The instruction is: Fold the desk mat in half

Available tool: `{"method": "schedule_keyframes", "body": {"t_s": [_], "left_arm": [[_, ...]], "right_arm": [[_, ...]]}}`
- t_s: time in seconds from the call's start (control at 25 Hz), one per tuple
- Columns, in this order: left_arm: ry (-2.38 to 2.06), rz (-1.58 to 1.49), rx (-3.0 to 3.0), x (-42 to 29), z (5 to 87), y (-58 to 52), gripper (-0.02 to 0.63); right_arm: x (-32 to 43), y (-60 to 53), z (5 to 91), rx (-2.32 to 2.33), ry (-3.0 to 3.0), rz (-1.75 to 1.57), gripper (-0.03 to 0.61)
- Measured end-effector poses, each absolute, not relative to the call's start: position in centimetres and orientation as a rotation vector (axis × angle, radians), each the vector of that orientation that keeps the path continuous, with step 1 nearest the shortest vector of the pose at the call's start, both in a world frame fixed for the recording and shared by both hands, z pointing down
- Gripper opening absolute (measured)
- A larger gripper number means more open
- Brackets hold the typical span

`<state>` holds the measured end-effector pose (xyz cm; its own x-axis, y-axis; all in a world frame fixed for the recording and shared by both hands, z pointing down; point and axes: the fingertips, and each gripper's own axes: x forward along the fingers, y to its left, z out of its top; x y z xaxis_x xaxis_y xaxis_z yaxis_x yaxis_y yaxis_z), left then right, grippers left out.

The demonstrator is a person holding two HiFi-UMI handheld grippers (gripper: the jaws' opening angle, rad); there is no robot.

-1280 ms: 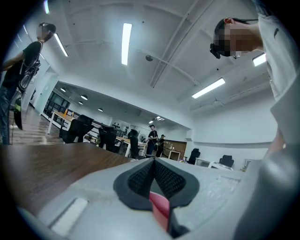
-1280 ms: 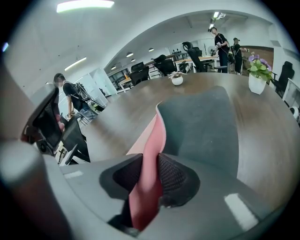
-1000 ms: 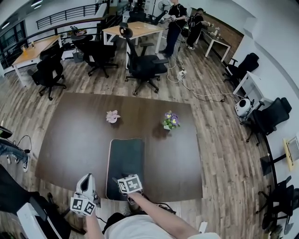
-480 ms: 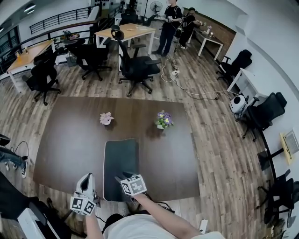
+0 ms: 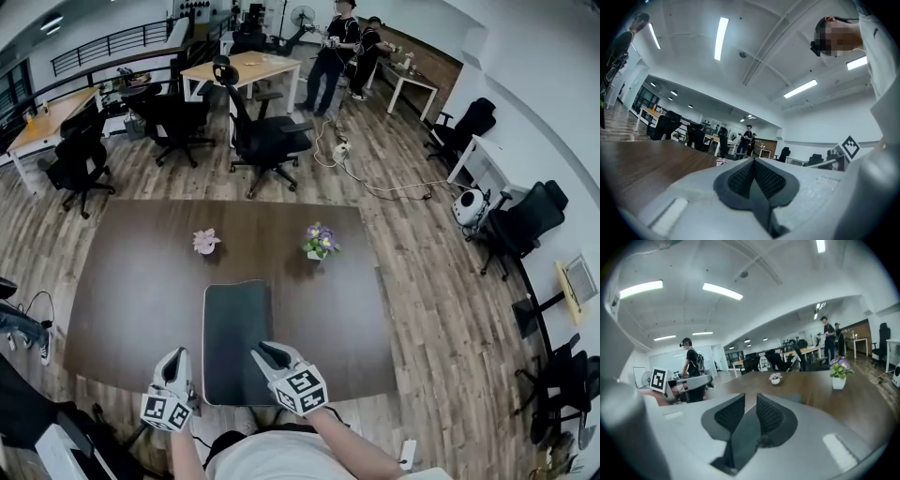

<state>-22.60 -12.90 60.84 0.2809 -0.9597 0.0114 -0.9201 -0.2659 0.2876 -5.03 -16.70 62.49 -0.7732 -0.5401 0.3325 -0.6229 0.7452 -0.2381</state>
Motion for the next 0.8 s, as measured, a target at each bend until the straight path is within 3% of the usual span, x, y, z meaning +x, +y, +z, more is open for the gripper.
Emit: {"method": "schedule_keyframes", "body": {"t_s": [0.2,0.48,0.8], "left_arm": [[-1.708,-0.231,2.332,-22.0,60.7,-13.4,0.003],[-1.676,-0.224,2.362,-21.3,60.6,-13.5,0.002],[-1.665,-0.217,2.371,-20.9,60.6,-13.7,0.003]], "right_arm": [[2.8,-17.3,59.0,1.262,-2.773,0.341,0.002],[10.0,-18.1,58.3,1.544,-2.686,0.233,0.000],[11.4,-18.4,58.3,1.574,-2.650,0.225,-0.002]]}}
